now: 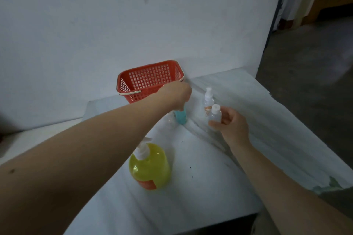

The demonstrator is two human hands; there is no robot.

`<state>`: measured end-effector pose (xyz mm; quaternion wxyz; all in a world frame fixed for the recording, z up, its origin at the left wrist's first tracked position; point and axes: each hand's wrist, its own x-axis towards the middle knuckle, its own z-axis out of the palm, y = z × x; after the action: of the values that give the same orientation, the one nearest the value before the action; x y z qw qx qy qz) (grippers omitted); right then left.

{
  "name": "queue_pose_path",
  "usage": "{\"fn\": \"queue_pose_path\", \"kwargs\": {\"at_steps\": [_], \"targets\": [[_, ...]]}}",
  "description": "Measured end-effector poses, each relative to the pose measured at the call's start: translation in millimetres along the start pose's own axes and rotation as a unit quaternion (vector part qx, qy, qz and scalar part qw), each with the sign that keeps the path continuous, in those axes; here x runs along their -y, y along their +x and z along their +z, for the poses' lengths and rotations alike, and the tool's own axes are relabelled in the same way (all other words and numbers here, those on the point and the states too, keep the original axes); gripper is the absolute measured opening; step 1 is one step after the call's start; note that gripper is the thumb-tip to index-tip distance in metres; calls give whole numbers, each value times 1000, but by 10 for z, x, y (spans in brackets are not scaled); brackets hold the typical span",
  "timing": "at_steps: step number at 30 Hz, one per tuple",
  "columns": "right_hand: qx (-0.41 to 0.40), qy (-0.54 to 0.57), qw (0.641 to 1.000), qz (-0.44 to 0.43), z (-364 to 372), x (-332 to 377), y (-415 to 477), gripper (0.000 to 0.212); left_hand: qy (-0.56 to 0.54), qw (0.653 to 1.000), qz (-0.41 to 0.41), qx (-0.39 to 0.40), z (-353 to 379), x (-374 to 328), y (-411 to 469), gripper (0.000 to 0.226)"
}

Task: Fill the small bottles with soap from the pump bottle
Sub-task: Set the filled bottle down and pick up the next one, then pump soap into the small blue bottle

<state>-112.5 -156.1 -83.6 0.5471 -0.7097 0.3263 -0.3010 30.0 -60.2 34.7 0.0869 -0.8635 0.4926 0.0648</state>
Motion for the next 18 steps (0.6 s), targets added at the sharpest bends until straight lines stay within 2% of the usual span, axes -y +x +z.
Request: {"fn": "queue_pose_path", "kwargs": {"at_steps": [6,9,11,13,14,16,18], "targets": [[-1,13,1000,-21,31,-54,-29,46,11,999,16,-25,-35,-23,-32,21],[-28,-18,999,-30,58,-55,-99,63,-28,997,25,-66,-194,-49,-151,19],[-93,-38,991,-83,60,10,-186,69,-50,994,34,-89,-304,-90,-281,19],[-150,-55,968,-194,41,167,-299,59,-65,991,49,-106,-406,-133,-458,18],[-154,-63,957,-239,34,269,-365,53,-72,989,59,-116,-448,-153,-546,17],[-116,-68,948,-287,53,464,-549,48,-77,983,81,-143,-505,-176,-753,17],[-55,-62,954,-288,91,593,-758,49,-87,977,104,-162,-534,-192,-948,18]]}}
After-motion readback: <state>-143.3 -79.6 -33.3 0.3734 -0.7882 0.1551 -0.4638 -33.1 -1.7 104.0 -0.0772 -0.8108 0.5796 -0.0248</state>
